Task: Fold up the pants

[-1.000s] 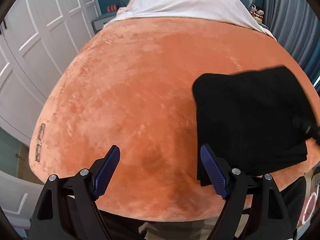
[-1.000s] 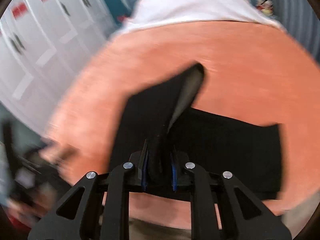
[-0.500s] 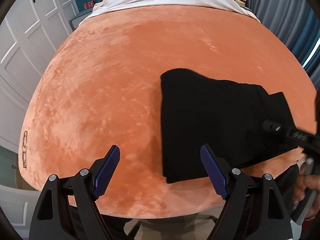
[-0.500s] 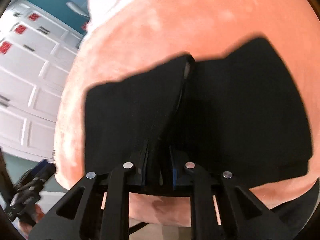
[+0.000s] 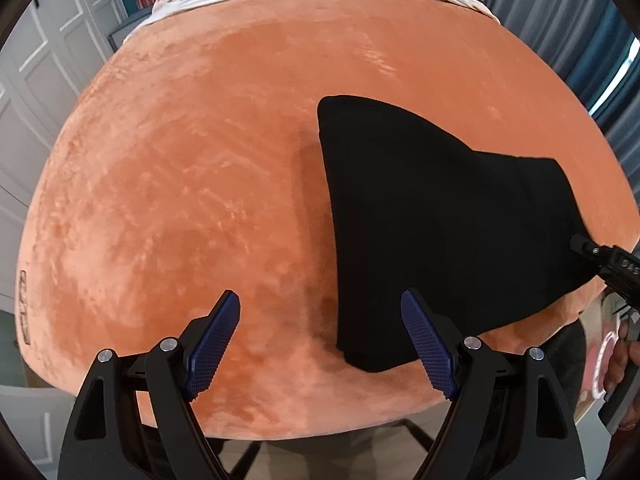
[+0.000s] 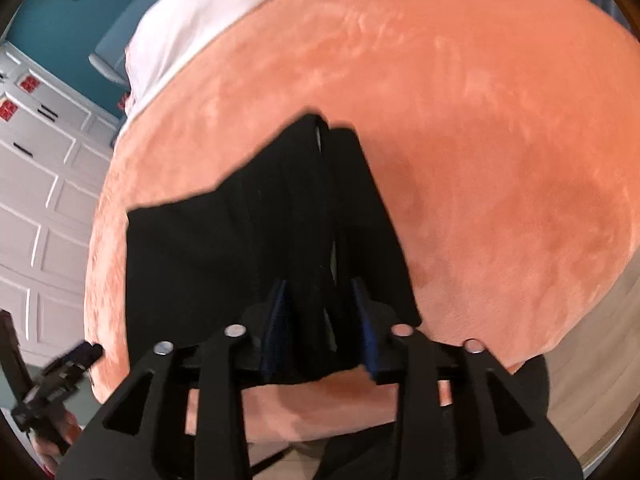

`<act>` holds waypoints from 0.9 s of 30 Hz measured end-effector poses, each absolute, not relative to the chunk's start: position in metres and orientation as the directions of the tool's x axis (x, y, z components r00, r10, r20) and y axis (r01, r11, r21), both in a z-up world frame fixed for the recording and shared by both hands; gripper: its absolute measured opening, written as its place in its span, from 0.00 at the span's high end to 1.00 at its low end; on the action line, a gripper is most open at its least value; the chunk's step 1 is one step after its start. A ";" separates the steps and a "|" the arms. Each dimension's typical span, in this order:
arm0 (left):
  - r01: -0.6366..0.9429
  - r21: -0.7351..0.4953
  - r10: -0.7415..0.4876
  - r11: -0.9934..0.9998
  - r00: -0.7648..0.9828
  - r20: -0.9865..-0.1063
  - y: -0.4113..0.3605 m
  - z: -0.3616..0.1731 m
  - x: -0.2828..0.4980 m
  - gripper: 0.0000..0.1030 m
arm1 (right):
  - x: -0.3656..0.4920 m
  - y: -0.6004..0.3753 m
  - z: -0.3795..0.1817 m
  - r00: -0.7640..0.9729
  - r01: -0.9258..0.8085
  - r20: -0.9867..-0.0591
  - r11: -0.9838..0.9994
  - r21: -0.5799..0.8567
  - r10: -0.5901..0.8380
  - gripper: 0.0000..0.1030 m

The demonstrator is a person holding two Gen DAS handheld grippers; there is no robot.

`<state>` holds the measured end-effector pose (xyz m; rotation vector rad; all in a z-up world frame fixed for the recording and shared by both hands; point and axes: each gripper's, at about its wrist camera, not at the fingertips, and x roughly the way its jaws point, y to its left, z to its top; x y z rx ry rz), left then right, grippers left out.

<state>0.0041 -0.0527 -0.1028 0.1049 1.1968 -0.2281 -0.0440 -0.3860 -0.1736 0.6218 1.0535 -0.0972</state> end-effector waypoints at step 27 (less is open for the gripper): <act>0.246 -0.061 -0.116 0.967 0.214 -0.970 -0.082 -0.166 0.022 0.16 | 0.038 -0.374 -0.128 0.625 0.292 -0.777 0.900 0.324 0.078 0.80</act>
